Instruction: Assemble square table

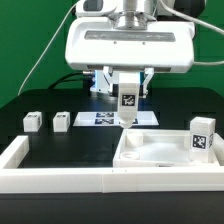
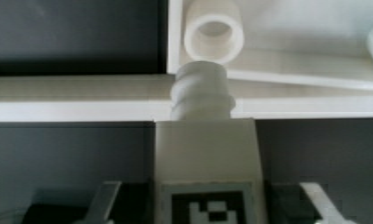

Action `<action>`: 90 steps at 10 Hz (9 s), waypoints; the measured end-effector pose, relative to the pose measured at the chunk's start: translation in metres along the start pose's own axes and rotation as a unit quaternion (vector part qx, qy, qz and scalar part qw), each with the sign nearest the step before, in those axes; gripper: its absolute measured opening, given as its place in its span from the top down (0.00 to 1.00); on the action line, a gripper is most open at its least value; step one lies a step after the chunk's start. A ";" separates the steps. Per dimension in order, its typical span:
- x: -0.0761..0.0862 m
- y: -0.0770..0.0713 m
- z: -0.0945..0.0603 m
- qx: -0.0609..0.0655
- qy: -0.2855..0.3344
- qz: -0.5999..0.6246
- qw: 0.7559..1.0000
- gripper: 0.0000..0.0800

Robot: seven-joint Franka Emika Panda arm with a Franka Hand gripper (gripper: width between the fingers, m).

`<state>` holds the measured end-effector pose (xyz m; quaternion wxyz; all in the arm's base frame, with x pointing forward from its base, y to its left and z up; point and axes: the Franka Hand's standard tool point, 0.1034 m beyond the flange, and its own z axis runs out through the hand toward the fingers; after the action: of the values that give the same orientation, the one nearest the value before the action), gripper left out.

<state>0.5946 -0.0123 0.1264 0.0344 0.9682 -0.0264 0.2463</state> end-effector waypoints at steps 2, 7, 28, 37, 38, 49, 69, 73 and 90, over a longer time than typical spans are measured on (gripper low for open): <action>0.002 -0.001 0.008 -0.003 0.001 -0.003 1.000 0.64; -0.012 -0.007 0.027 -0.008 0.005 -0.013 1.000 0.64; -0.017 -0.003 0.033 0.009 0.039 0.002 0.999 0.64; -0.031 -0.006 0.048 0.006 0.033 -0.004 0.999 0.64; -0.034 -0.006 0.047 0.005 0.034 -0.002 0.999 0.64; -0.042 0.008 0.049 0.001 0.033 0.005 0.999 0.64; -0.020 0.009 0.041 0.045 -0.135 0.020 0.990 0.19; -0.017 0.008 0.046 0.069 -0.245 0.020 0.967 0.19; -0.015 -0.001 0.050 0.010 -0.205 0.318 0.926 0.63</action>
Offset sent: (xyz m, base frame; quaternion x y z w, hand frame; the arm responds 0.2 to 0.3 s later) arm 0.0051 0.0202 -0.0291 0.0216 0.0475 0.0242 0.9983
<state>0.6050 -0.0151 0.0757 -0.0617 0.9386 -0.3371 0.0412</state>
